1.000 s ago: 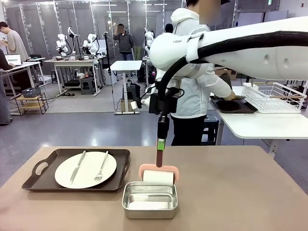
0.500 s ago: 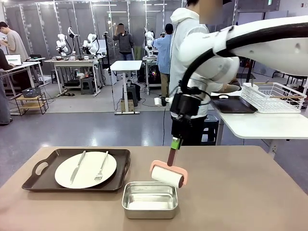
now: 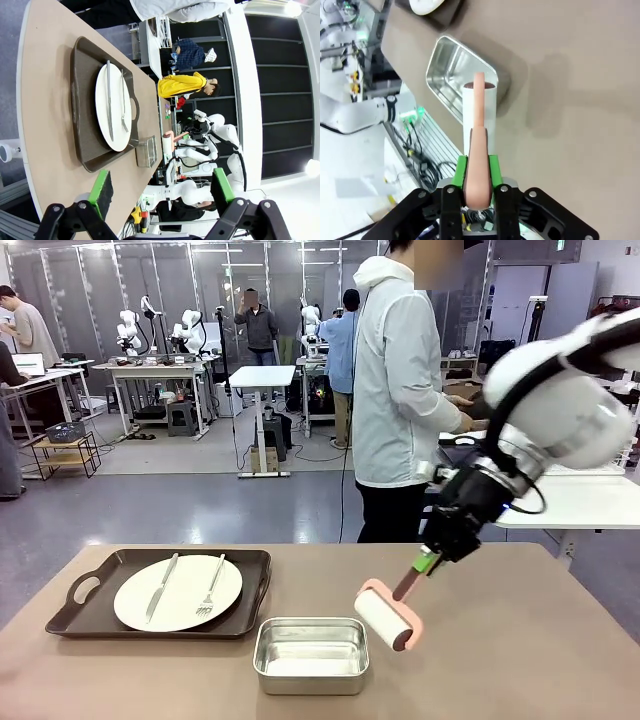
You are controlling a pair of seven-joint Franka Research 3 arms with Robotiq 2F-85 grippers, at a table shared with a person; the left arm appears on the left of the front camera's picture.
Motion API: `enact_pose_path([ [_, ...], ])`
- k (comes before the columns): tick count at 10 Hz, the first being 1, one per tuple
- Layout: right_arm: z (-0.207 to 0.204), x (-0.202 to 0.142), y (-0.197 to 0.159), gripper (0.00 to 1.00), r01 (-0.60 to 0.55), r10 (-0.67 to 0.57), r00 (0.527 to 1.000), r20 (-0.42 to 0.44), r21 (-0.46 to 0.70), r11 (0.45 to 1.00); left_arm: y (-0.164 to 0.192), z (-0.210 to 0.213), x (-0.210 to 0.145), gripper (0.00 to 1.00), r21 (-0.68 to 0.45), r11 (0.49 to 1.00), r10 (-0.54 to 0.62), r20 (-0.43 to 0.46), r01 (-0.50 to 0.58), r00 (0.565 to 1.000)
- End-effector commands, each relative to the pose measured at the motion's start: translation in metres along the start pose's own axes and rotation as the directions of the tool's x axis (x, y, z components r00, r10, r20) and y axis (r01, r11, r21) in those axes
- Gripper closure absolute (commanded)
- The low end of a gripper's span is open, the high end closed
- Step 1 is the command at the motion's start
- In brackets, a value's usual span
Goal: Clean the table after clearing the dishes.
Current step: When the left (or right) Handle tray is removed, use the left hand (or right hand) to clean the left (or right) side of the table with the Lint Roller.
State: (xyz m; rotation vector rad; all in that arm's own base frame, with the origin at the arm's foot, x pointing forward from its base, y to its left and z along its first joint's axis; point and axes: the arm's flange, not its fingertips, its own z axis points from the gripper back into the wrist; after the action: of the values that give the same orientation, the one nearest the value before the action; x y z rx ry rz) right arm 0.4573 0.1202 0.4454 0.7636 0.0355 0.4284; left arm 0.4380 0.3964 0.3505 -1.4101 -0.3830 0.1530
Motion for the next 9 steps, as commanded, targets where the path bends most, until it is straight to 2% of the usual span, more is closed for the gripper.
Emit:
enact_pose_path([
  [1, 0.010, -0.022, -0.002, 0.98, 0.003, -0.003, 0.991, 0.137, 0.003, 1.000, -0.001, 0.002, -0.001, 0.00, 0.003, 1.000, -0.005, 0.004, 0.005, 1.000],
  [3, 0.026, -0.023, -0.018, 0.98, 0.039, -0.039, 0.971, 0.237, 0.002, 0.999, -0.001, 0.002, -0.001, 0.00, 0.003, 1.000, -0.005, 0.004, 0.005, 1.000],
  [6, 0.041, -0.009, -0.033, 0.98, 0.011, 0.001, 0.975, 0.223, -0.053, 0.999, -0.001, 0.002, -0.001, 0.00, 0.003, 1.000, -0.005, 0.004, 0.005, 1.000],
  [7, 0.040, -0.021, -0.026, 0.98, 0.066, -0.061, 0.973, 0.224, -0.012, 0.998, -0.001, 0.002, -0.001, 0.00, 0.003, 1.000, -0.005, 0.004, 0.005, 1.000],
  [9, 0.040, -0.021, -0.026, 0.98, 0.066, -0.061, 0.973, 0.224, -0.012, 0.998, -0.001, 0.002, -0.001, 0.00, 0.003, 1.000, -0.005, 0.004, 0.005, 1.000],
])
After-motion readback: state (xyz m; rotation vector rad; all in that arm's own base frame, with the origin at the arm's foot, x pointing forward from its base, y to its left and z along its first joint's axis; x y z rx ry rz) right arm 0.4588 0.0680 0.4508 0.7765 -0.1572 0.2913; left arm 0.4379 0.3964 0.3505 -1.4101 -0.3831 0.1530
